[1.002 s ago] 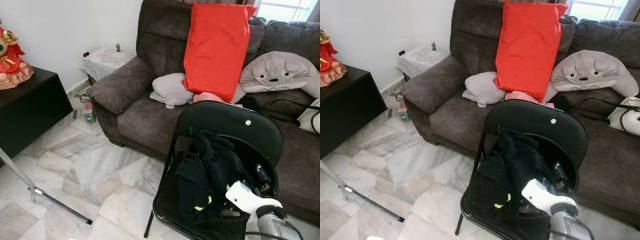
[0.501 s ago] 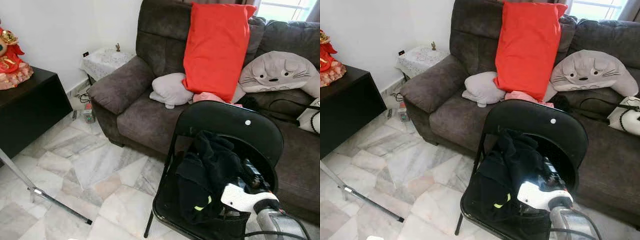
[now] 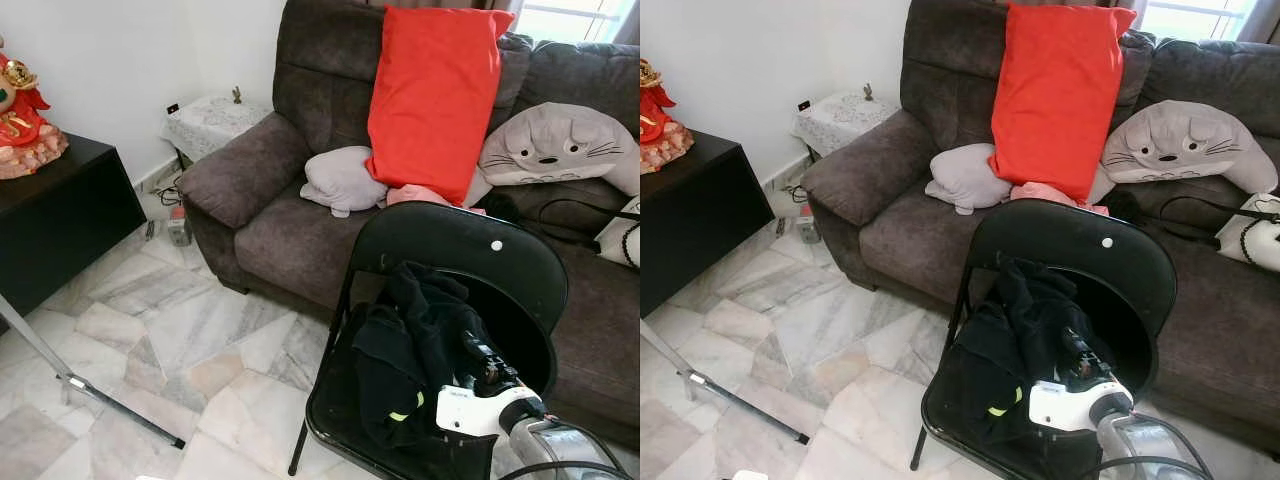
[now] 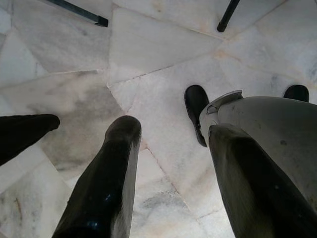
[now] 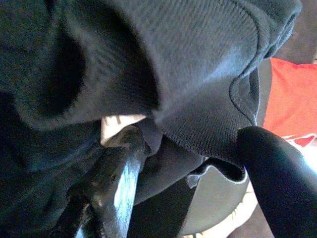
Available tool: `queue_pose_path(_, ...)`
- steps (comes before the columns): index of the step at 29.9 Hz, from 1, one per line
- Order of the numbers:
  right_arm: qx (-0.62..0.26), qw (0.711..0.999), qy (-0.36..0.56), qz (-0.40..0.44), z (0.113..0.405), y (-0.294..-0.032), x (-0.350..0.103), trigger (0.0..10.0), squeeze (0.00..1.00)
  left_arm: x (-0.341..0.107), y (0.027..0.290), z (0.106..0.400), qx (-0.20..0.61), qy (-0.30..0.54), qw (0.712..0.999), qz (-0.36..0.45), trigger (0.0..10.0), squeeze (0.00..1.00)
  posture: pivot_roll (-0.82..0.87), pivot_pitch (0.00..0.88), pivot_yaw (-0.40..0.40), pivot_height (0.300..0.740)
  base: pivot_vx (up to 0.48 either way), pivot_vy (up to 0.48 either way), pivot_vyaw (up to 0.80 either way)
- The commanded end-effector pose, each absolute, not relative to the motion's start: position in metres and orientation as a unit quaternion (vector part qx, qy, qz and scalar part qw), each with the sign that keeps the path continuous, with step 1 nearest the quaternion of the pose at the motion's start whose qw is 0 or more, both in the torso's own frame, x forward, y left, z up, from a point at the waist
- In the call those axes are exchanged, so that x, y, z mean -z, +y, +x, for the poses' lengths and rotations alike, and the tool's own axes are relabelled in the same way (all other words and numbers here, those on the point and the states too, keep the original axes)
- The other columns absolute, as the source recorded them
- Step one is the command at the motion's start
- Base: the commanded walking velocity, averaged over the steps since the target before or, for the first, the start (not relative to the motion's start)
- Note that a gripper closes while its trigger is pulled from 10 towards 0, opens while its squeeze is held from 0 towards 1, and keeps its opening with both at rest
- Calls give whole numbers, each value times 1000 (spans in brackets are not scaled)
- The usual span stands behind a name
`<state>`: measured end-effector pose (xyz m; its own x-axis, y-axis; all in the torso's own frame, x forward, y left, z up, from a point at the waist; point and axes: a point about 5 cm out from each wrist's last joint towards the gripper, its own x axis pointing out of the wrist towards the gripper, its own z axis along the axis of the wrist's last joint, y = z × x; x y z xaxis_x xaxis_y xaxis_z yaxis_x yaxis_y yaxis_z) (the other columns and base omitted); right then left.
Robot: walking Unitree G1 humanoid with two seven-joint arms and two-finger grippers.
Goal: Hang hanger
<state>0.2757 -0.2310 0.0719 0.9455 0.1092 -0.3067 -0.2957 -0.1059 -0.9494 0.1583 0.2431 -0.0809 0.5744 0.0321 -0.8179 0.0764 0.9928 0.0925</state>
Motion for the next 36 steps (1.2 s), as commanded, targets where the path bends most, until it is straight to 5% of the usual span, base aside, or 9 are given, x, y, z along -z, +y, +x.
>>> queue_pose_path(1, -153, 654, 56, -739, 279, -233, -75, 10000, 0, 83, 245, 152, 13, 471, 880, 62, 10000, 0, 8, 83, 22, 740, 0, 0, 0)
queue_pose_path(25, -216, 618, 10, -756, 298, -224, -82, 10000, 0, 83, 245, 153, 9, 470, 880, 60, 10000, 0, 13, 89, 22, 740, 0, 0, 0)
queue_pose_path(36, -98, 651, -110, -745, 314, -217, -133, 10000, 0, 83, 245, 153, 9, 470, 880, 61, 10000, 0, 11, 90, 24, 740, 0, 0, 0)
